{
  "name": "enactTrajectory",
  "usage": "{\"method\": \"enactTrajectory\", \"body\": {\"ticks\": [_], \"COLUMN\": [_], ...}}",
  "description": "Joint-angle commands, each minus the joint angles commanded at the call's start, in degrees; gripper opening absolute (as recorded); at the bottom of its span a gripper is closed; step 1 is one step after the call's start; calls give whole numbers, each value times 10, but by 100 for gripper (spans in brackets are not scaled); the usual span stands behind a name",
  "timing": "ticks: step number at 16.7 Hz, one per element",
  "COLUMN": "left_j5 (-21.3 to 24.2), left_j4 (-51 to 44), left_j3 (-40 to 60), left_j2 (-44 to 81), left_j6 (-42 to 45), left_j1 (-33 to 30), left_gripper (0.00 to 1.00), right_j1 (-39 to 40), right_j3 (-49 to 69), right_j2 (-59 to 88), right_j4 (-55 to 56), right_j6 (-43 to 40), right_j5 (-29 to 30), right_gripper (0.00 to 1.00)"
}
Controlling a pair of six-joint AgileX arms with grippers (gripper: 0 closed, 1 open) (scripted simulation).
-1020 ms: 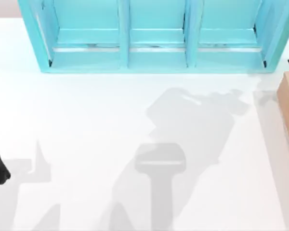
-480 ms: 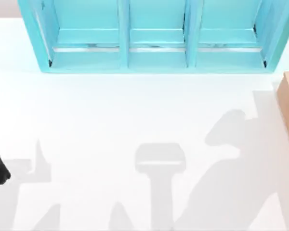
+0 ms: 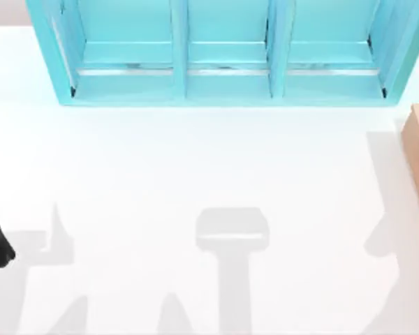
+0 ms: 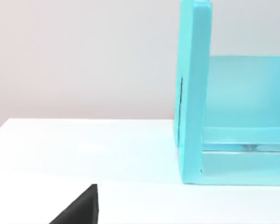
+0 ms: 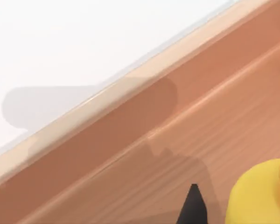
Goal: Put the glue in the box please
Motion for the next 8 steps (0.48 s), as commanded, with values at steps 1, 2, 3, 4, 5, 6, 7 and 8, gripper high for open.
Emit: {"method": "enactTrajectory", "body": {"ticks": [1,2,3,4,5,6,7,8], "left_j5": [0,0,0,0,0,0,0,0], "left_j4": [0,0,0,0,0,0,0,0], "left_j3": [0,0,0,0,0,0,0,0], "left_j2": [0,0,0,0,0,0,0,0], "left_j6": [0,0,0,0,0,0,0,0], "left_j1": [0,0,0,0,0,0,0,0], "left_gripper": [100,100,100,100,100,100,100,100], "right_j1": [-16,-32,-49,-65,-82,-99,-117,-134], "right_j3": [-2,-3,-4,-5,-6,-8,-10,-13], "right_j2": [5,11,17,22,29,35,43,50], "right_j4": [-17,-35,-52,-70,-88,-106,-124,-143], "right_j6": [-29,-59,-89,-122,-157,-193,-229,-266], "right_j5": [-17,-35,-53,-71,-89,-107,-125,-144], "right_gripper": [0,0,0,0,0,0,0,0]}}
